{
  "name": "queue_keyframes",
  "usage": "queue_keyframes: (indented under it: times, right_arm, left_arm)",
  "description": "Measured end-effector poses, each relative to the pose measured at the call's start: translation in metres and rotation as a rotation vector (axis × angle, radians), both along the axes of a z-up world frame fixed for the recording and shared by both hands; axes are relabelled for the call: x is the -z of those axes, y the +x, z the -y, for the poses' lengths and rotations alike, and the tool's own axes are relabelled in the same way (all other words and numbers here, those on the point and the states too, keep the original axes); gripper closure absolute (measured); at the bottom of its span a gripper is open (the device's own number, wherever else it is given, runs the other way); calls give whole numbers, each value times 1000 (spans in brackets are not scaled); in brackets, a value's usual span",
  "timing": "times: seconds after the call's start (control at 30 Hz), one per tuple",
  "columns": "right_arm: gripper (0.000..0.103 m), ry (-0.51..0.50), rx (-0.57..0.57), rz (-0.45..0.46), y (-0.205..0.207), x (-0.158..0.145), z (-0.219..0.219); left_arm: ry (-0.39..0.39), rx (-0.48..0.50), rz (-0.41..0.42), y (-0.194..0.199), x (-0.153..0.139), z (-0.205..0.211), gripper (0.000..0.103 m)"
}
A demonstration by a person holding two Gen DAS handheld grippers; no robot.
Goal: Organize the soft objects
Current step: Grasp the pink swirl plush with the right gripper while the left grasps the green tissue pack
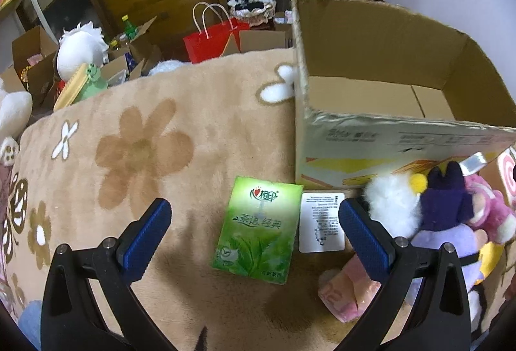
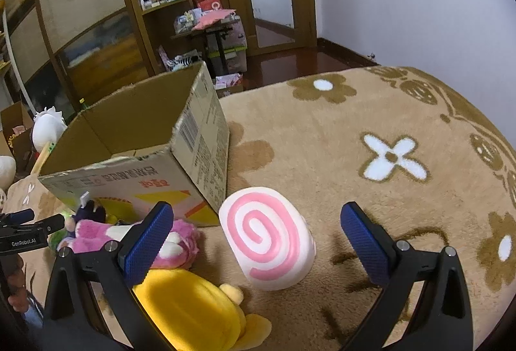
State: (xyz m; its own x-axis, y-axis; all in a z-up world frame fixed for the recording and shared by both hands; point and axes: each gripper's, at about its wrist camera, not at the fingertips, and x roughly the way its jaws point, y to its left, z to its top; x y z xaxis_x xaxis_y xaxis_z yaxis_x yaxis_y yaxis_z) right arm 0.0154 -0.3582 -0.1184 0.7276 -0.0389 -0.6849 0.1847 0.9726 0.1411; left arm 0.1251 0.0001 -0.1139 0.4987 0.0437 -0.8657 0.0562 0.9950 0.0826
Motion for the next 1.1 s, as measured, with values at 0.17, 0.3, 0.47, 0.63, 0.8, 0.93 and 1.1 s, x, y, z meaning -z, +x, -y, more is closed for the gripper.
queue_keyframes:
  times: [0.17, 0.3, 0.47, 0.63, 0.8, 0.93, 1.1]
  right_arm:
    - [0, -5, -6, -26, 9, 12, 0]
    - [1, -12, -10, -55, 12, 25, 0]
    - [16, 10, 8, -96, 16, 36, 8]
    - [31, 50, -3, -93, 17, 38, 13]
    - [41, 20, -21, -92, 15, 36, 6]
    - [48, 20, -25, -87, 13, 35, 6]
    - [52, 11, -33, -81, 10, 31, 3]
  left_arm:
    - [-2, -34, -42, 6, 11, -8, 1]
    - [-16, -60, -75, 9, 18, -13, 1]
    - [-42, -65, -84, 9, 21, -15, 4]
    - [-58, -65, -144, 13, 33, -16, 23]
    - [-61, -71, -153, 14, 36, -16, 41]
    - [-56, -62, -146, 12, 36, -13, 48]
    - [-51, -61, -122, 6, 30, -11, 48]
